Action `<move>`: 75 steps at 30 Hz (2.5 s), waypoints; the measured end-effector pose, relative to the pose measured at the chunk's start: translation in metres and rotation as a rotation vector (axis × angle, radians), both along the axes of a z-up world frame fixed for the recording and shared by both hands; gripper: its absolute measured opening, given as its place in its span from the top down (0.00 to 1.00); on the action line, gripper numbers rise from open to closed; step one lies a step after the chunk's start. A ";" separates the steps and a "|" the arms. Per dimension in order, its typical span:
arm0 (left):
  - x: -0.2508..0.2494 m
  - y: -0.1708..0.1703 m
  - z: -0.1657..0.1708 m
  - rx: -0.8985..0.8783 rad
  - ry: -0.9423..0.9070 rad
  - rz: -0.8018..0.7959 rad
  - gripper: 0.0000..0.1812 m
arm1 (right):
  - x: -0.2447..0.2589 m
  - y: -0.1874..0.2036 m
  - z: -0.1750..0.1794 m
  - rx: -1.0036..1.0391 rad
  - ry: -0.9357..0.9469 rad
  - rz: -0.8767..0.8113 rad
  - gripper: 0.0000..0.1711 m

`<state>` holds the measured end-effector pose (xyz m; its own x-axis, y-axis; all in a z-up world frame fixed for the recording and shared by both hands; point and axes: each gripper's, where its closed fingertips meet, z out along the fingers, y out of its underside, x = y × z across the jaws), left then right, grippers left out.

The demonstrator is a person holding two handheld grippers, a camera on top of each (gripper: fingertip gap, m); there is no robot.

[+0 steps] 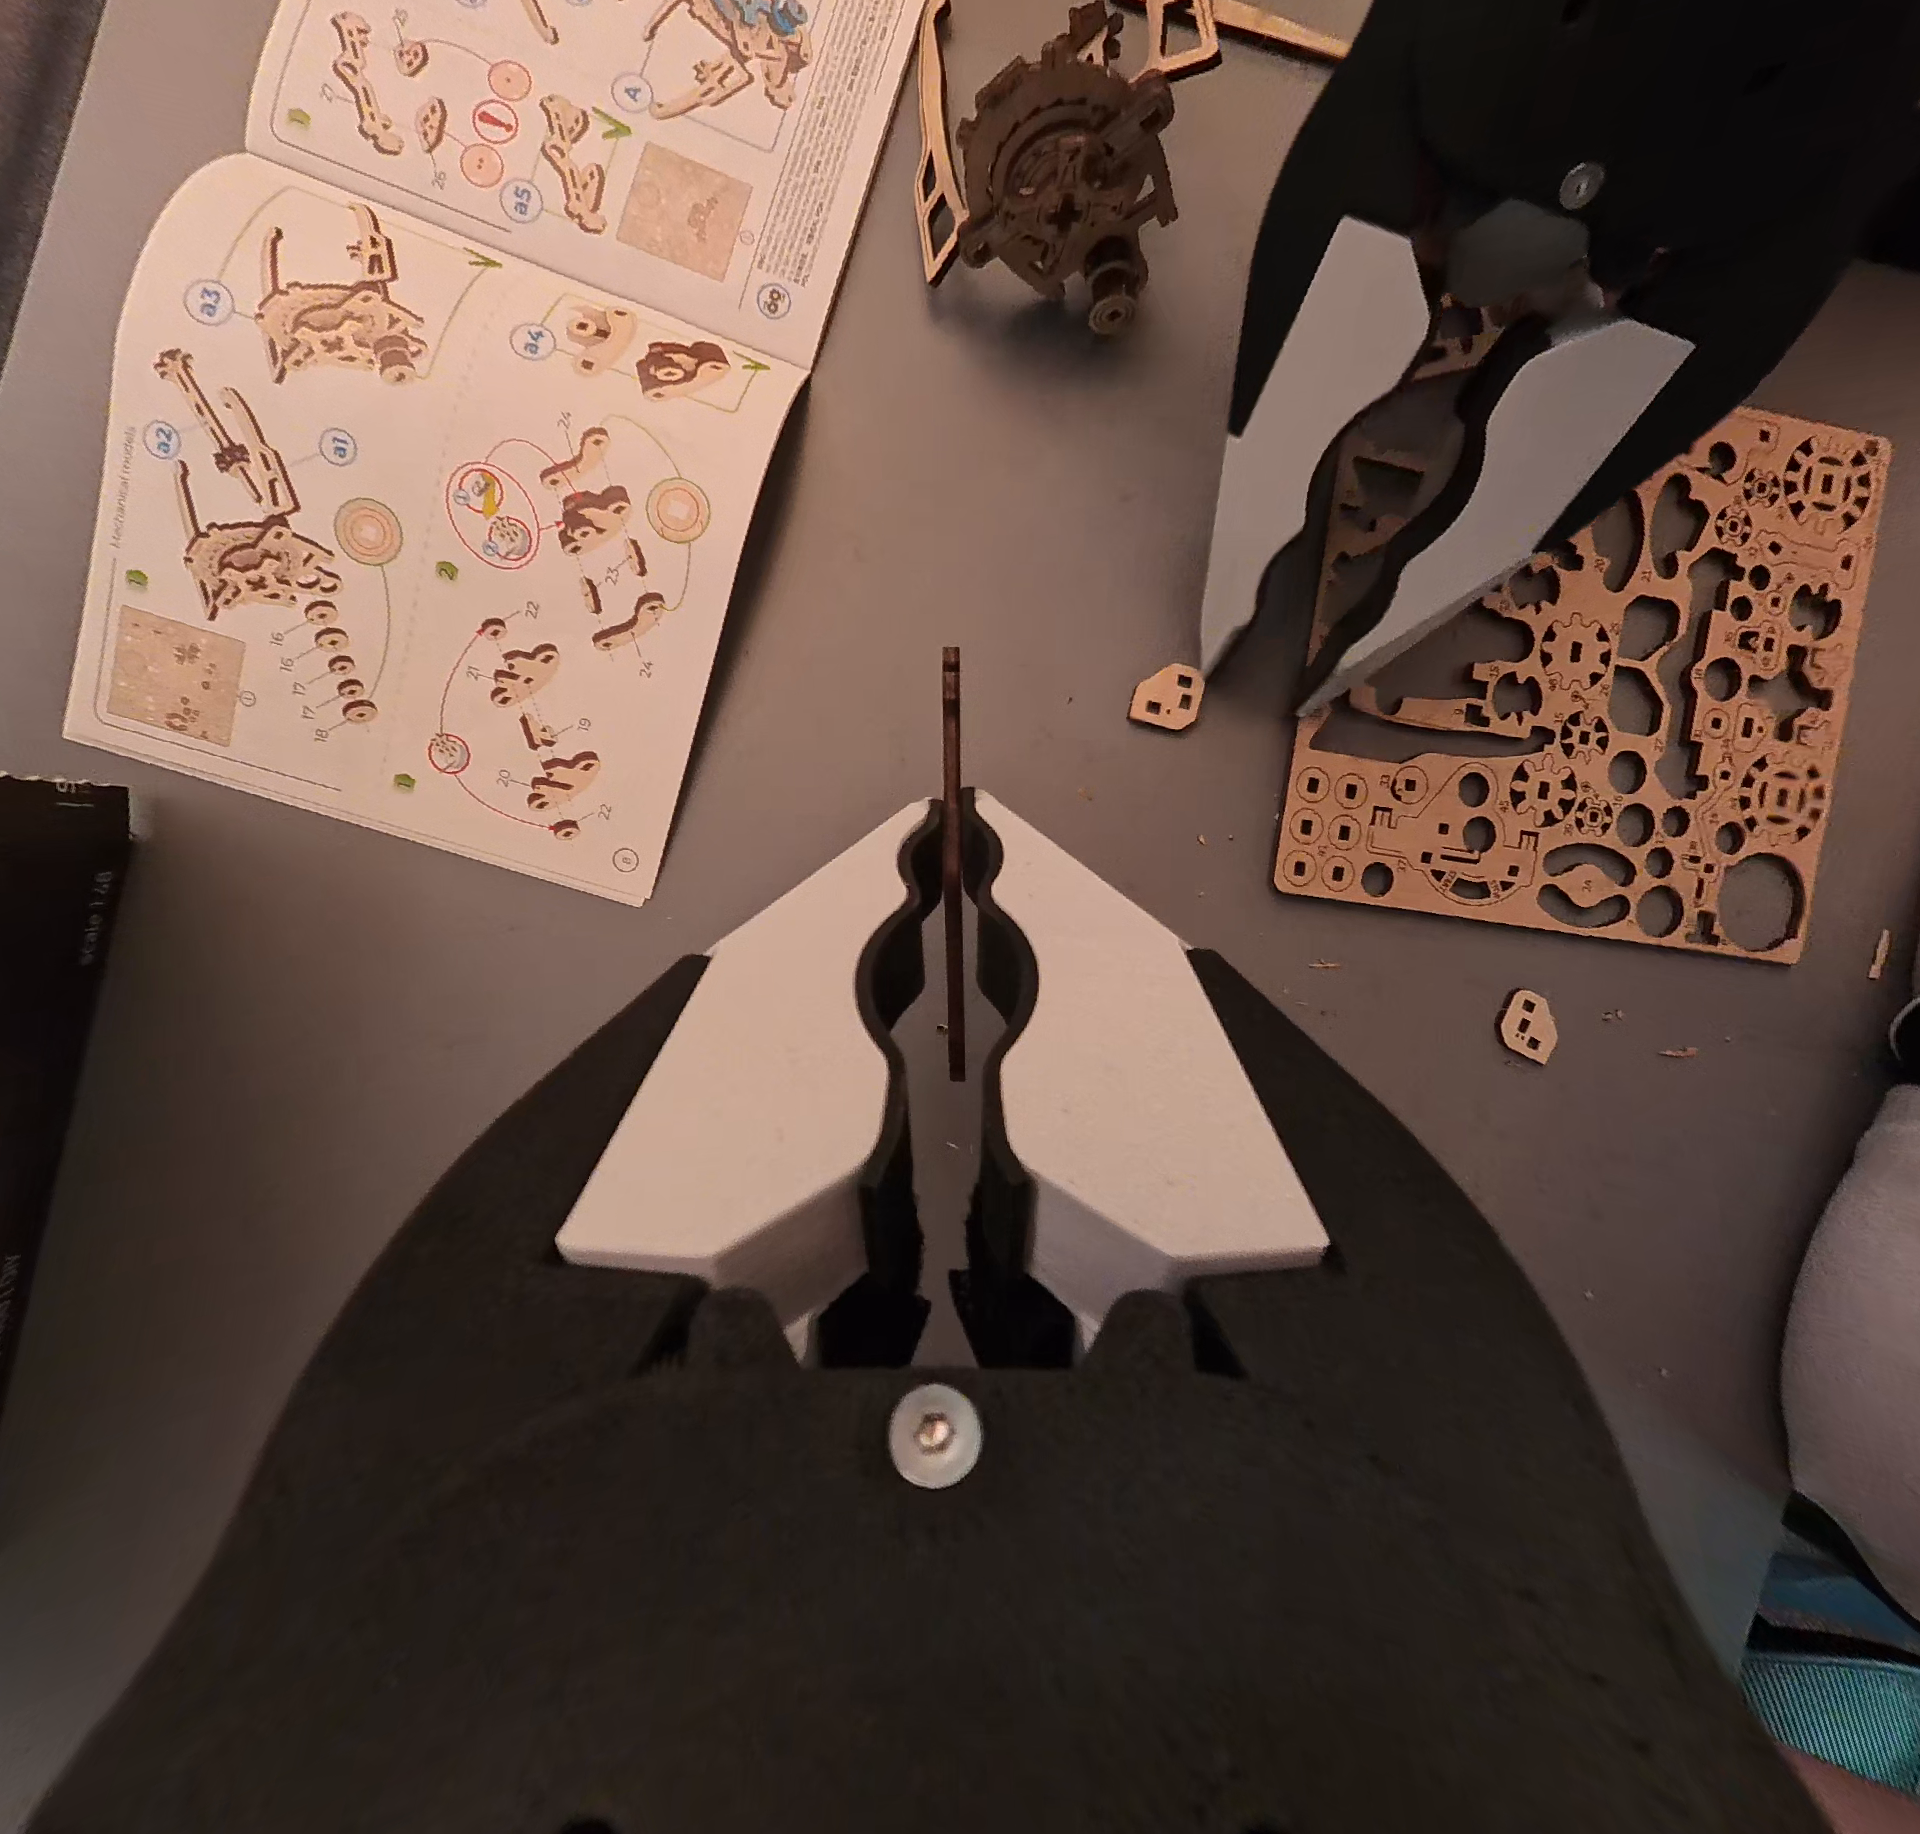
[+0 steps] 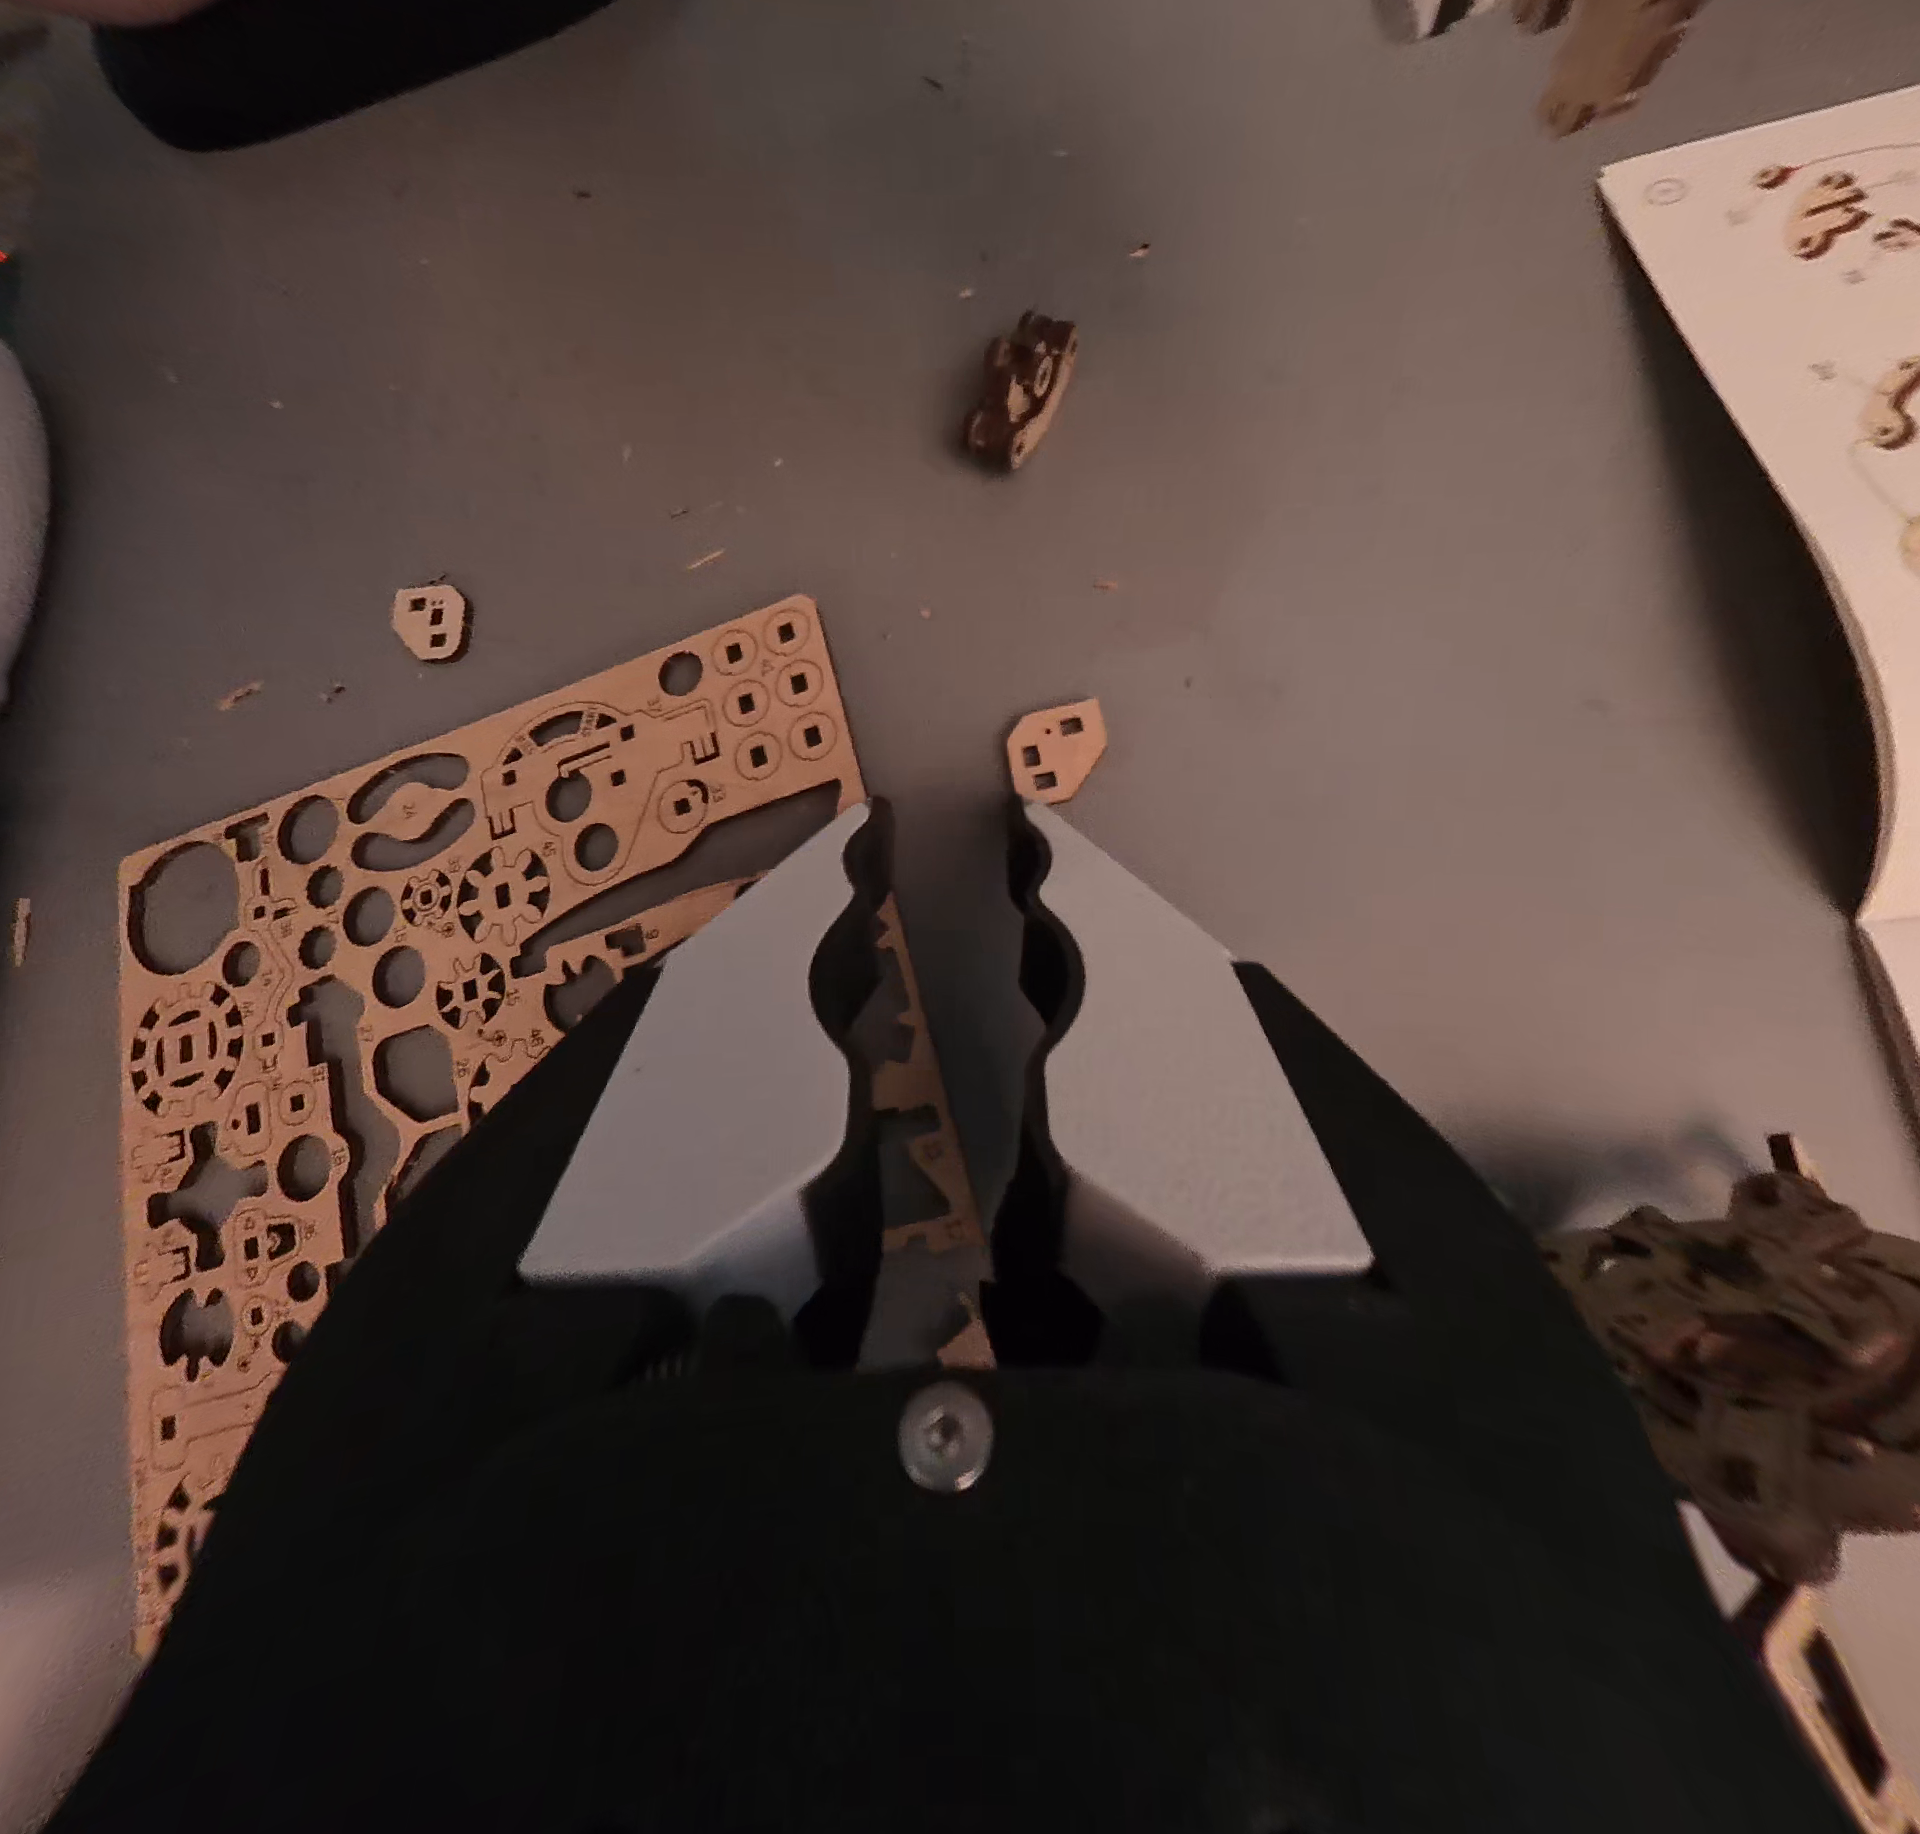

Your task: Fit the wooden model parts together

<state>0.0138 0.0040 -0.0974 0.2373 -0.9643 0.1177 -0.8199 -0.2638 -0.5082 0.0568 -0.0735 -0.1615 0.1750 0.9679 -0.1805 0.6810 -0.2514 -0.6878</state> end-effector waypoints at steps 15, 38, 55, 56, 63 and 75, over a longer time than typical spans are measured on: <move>0.001 -0.001 -0.003 -0.008 0.009 -0.004 1.00 | 0.002 0.015 -0.001 0.044 0.010 -0.061 0.87; 0.002 -0.003 -0.005 -0.007 0.018 -0.014 1.00 | -0.014 -0.004 0.004 0.007 0.067 0.009 0.90; 0.003 -0.003 -0.004 -0.002 0.017 -0.013 1.00 | -0.015 -0.004 0.000 0.040 0.041 0.027 0.89; 0.003 -0.003 -0.004 -0.002 0.017 -0.013 1.00 | -0.015 -0.004 0.002 0.030 0.051 0.020 0.89; 0.001 0.000 -0.005 0.000 0.023 -0.004 1.00 | -0.015 0.003 0.007 0.069 0.078 -0.013 0.89; 0.001 0.000 -0.002 0.010 0.019 -0.004 1.00 | -0.020 0.011 0.008 0.086 0.103 -0.041 0.83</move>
<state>0.0147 0.0040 -0.0997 0.2353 -0.9664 0.1038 -0.8304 -0.2554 -0.4951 0.0371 -0.0624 -0.1533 0.1995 0.9730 -0.1163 0.5958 -0.2147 -0.7739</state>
